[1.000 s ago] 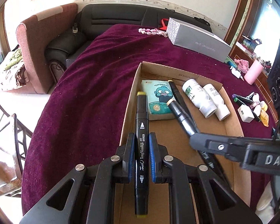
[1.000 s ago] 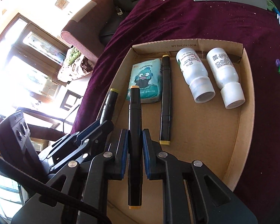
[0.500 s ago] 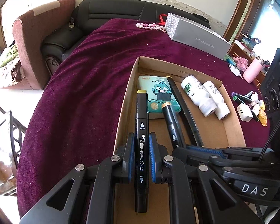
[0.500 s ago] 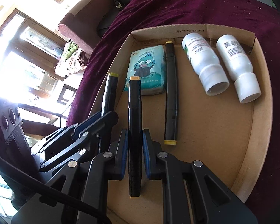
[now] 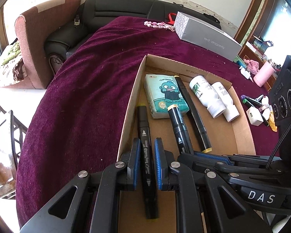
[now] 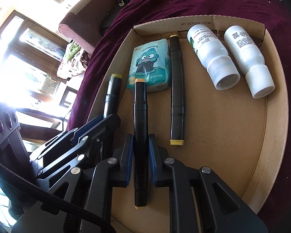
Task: Organize objects
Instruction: 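Lower both markers into the tray and open both tools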
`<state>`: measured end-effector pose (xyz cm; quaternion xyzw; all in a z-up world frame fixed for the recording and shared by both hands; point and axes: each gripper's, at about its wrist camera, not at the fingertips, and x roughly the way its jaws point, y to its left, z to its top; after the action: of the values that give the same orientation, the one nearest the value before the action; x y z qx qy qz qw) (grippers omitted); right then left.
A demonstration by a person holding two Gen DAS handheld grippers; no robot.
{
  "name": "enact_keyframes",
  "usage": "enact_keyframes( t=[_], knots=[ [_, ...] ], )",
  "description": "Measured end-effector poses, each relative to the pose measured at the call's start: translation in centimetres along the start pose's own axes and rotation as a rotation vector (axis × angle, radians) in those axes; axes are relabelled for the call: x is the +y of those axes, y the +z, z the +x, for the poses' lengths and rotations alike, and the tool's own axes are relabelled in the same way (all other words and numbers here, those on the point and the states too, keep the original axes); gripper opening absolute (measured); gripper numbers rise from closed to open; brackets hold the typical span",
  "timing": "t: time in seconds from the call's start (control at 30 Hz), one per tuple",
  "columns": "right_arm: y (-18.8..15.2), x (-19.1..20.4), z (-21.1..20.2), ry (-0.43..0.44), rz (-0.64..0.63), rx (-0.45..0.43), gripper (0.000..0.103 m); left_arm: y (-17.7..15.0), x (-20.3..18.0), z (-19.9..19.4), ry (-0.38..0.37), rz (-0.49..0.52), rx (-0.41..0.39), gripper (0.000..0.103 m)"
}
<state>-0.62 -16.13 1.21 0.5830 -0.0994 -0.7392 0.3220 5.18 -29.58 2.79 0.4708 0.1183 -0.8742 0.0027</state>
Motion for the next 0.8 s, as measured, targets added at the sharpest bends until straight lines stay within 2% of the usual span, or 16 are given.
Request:
enact_keyframes(
  t=[0.27,0.43,0.57,0.8],
  knots=[
    [0.1,0.1,0.2,0.012,0.002,-0.001,0.015,-0.2,0.8,-1.6,-0.053,-0.053,-0.031,0.018],
    [0.0,0.2,0.2,0.021,0.004,-0.004,0.022,-0.4,1.3,-3.6,-0.091,-0.092,-0.072,0.041],
    [-0.1,0.5,0.0,0.035,0.004,-0.012,0.034,-0.6,1.1,-5.4,-0.098,-0.097,-0.112,0.042],
    [-0.7,1.6,-0.4,0.076,-0.035,-0.009,0.037,-0.9,0.6,-8.0,-0.104,-0.102,-0.182,0.044]
  ],
)
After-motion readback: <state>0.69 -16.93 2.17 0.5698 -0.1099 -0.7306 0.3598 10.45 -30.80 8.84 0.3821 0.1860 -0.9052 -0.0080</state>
